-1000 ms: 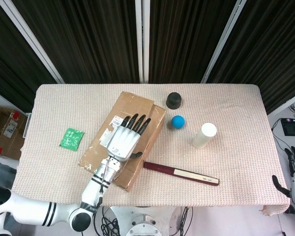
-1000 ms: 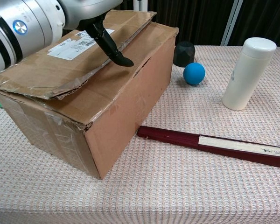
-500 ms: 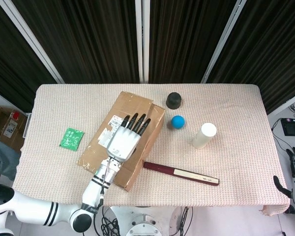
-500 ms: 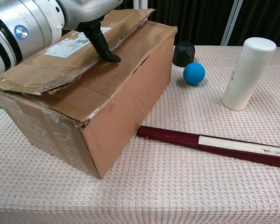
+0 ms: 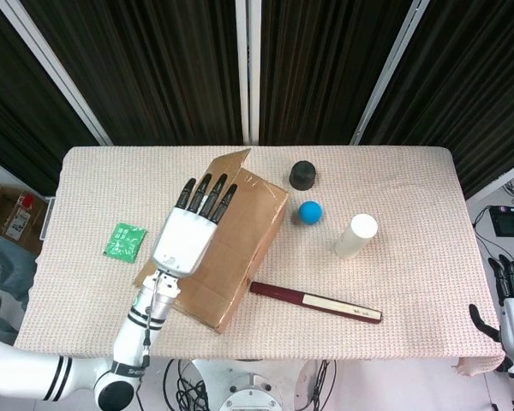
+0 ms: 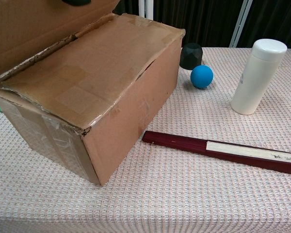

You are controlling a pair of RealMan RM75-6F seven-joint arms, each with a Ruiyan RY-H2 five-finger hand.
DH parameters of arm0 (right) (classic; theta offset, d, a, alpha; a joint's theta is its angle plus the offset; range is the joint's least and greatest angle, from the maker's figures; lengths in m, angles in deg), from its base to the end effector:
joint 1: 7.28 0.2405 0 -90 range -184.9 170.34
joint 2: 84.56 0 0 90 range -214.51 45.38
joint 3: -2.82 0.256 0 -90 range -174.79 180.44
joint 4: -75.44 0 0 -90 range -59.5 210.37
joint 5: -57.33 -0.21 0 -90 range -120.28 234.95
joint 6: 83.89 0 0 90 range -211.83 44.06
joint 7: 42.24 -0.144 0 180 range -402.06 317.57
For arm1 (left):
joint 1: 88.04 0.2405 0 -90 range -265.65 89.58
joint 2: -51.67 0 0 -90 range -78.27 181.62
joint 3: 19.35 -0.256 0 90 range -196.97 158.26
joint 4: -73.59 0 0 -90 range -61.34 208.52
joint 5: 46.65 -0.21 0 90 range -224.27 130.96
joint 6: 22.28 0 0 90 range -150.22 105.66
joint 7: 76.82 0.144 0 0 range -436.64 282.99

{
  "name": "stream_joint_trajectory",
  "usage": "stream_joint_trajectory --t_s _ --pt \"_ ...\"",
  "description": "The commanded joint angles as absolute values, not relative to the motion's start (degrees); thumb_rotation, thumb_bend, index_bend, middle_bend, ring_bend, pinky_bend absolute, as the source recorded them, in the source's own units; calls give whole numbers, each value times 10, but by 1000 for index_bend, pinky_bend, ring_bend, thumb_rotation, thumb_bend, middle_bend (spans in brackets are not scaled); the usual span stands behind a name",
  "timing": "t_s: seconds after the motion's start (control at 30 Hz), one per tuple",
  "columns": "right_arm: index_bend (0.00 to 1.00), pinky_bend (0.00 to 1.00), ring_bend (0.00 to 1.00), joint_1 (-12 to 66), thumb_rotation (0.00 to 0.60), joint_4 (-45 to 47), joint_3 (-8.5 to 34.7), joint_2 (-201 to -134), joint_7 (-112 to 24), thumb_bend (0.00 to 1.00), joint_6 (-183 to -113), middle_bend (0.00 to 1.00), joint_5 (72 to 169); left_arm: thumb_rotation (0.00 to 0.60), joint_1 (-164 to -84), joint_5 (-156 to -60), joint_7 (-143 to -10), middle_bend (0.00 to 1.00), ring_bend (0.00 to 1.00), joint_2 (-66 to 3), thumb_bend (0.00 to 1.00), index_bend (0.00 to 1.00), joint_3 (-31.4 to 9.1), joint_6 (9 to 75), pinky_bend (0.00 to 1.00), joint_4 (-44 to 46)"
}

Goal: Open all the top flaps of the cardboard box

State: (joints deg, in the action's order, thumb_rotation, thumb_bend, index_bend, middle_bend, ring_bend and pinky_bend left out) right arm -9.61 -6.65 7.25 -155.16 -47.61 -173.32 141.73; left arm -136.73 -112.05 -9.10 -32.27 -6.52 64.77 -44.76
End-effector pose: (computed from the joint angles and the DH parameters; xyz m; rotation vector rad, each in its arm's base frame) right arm -0.3532 -0.1447 0.1551 1.2127 -0.9244 0.8806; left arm -0.0154 0.2845 0.0780 -1.6451 -0.2736 -1.0293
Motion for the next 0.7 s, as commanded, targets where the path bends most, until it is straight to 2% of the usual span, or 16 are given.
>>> stream_joint_trajectory --t_s 0.03,0.27,0.47,0.7 --pt "0 0 0 -94 600 -68 72 -1554 -476 244 -1734 0 1422 600 -1351 -1130 -89 29 64 -303 219 0 -61 667 175 -451" --pt "0 0 0 -93 600 -70 72 -1552 -473 244 -1737 0 1426 600 -1320 -1111 -114 27 64 -272 220 0 -66 672 174 -411" --pt "0 0 0 -89 600 -76 71 -1549 -467 244 -1736 0 1431 600 -1295 -1125 -148 15 63 -270 219 0 -79 679 172 -327" --pt "0 0 0 -83 600 -86 70 -1548 -454 244 -1728 0 1434 600 -1270 -1111 -180 0 63 -267 218 0 -75 681 167 -288"
